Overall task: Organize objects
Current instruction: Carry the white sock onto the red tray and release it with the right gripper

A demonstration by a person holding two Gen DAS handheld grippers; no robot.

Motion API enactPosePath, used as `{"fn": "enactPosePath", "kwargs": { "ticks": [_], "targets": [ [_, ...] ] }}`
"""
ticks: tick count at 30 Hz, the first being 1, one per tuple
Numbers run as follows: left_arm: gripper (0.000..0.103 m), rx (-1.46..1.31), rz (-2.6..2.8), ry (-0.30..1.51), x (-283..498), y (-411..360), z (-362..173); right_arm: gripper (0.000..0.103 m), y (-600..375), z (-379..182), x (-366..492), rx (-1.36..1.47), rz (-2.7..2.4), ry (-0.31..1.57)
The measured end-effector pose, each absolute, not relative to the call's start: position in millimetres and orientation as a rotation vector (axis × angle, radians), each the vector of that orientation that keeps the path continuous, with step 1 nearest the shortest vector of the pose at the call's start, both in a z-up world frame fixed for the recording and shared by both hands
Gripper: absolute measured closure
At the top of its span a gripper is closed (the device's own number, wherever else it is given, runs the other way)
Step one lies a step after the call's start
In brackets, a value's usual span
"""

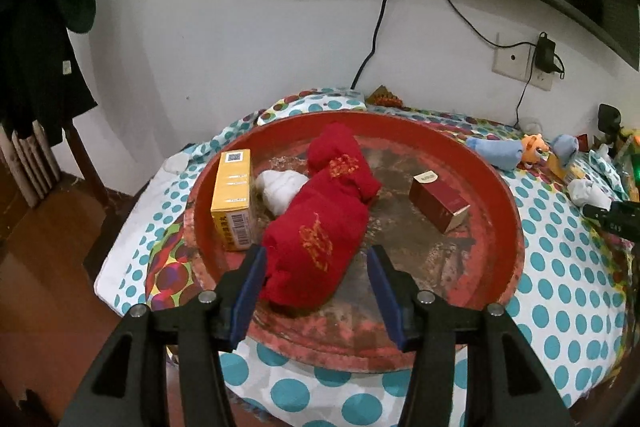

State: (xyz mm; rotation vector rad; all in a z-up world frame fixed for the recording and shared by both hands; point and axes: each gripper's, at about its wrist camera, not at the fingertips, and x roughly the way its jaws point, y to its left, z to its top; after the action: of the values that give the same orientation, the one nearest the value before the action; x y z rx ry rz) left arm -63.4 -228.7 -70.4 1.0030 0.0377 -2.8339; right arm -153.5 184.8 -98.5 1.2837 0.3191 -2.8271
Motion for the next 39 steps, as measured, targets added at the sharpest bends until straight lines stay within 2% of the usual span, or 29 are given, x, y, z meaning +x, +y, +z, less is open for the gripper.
{"fn": "enactPosePath", "kwargs": {
  "ticks": [5, 12, 17, 39],
  "targets": [
    [0.049, 0.984, -2.847, 0.057, -59, -234, -70, 0.069, 177, -99, -153, 1.297, -2.852, 0.361],
    [0.049, 0.991, -2.828, 0.109, -58, -245, -69, 0.070, 166, -84, -152, 1.281, -2.876, 0.161],
    [0.049, 1.025, -2.808, 0.126, -60, -248, -73, 0.070, 139, -71, -147, 1.227, -2.833, 0.130],
    [0.049, 1.028, -2.797, 0.171, -60, -256, -74, 0.070, -1, -44, -127, 1.093, -2.552, 0.214]
  ]
}}
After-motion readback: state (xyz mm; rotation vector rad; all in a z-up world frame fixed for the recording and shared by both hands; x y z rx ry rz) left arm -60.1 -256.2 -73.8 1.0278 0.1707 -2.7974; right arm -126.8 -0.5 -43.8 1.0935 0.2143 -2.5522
